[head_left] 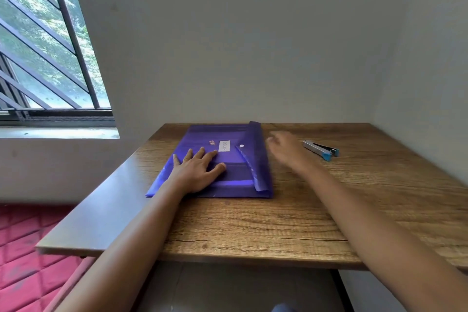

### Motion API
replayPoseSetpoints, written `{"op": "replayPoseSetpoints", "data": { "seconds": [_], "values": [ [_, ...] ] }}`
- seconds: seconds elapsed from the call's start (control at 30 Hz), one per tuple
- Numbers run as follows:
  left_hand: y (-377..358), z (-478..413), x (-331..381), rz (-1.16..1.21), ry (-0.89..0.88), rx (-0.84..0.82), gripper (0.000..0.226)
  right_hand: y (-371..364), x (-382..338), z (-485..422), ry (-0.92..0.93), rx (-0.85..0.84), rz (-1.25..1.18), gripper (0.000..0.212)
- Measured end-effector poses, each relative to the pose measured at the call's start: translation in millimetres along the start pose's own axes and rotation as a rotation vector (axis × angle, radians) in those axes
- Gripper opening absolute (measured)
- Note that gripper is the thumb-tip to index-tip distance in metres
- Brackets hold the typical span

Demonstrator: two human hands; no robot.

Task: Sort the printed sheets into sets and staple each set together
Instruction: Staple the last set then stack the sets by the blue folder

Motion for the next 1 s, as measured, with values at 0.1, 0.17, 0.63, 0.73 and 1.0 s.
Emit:
{"op": "replayPoseSetpoints", "data": {
  "seconds": [0.1,0.17,0.63,0.73,1.0],
  "values": [
    [3.2,3.1,2.8,0.036,-0.045,0.062,0.064,38.8,54.5,-4.7,-0.216,0.030,0.367,0.060],
    [2.5,4.2,5.9,0.061,-0.064,0.047,0.063,48.7,79.7,0.7,-0.355,-0.033,0.426,0.055],
    [-2.4,11.4,13.4,0.015,-0.061,-0.020,0.067,14.2,46.2,5.4,-0.144,0.123,0.174,0.023],
    [-1.7,11.1,12.6,0.020,-0.060,-0.025,0.067,14.3,47.2,4.7,-0.133,0.117,0.134,0.030],
    [-2.1,10.7,13.1,0.016,-0.064,-0.024,0.067,20.1,63.5,-2.8,-0.139,0.103,0.079,0.038]
  ]
}}
Point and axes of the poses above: each hand's wrist, its own z-axis away from the middle knuckle, its own y-axis out of the back of the hand, x = y × z, the point moved 5 cm from there along -z, towards the middle knuckle, and after that the axes turned 6 degrees about -z, right-handed, at the moved point
